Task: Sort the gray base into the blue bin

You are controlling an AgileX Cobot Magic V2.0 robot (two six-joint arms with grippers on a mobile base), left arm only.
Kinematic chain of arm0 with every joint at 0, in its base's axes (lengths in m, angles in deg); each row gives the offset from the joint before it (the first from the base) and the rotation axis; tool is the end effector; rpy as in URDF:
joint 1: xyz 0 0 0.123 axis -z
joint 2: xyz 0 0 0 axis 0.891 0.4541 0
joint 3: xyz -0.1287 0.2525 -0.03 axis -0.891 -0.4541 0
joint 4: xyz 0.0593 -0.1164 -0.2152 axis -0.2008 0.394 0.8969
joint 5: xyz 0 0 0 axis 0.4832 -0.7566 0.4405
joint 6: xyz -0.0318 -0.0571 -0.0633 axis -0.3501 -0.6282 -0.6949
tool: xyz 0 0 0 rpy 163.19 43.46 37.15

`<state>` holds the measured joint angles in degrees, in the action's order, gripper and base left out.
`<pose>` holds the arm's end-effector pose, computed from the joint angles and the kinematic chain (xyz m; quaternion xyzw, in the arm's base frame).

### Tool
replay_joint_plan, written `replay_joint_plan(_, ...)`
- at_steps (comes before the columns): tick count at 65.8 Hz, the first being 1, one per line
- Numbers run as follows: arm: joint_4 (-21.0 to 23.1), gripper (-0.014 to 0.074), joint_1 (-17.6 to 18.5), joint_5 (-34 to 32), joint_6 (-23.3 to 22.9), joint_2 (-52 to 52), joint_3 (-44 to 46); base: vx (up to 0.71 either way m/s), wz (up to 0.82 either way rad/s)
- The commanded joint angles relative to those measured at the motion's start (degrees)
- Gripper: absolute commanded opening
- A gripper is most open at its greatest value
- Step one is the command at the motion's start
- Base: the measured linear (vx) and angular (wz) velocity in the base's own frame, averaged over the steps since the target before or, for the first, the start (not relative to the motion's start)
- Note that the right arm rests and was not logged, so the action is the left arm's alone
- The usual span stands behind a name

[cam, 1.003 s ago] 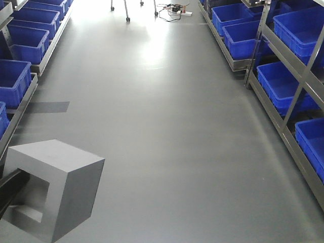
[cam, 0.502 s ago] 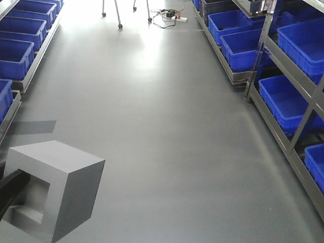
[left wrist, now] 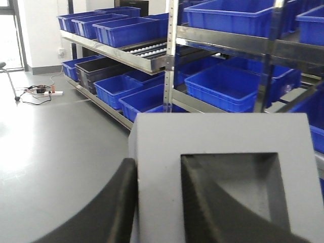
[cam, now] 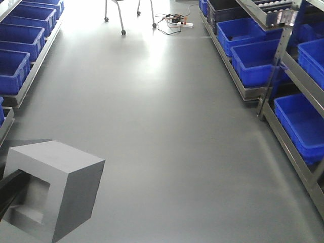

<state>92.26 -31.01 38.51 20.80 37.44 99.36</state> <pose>0.0837 -0.0528 0.2798 0.1573 0.7112 -0.2313 0.6450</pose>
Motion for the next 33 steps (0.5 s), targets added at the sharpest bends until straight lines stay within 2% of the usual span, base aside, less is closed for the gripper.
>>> replay_joint_plan(1,0.43,-0.0006,0.18,-6.29,-0.39,0.18,1.71,0.47,0.1)
replay_joint_plan(33,0.43,-0.0006,0.18,-6.22,-0.39,0.18,1.71,0.45,0.12)
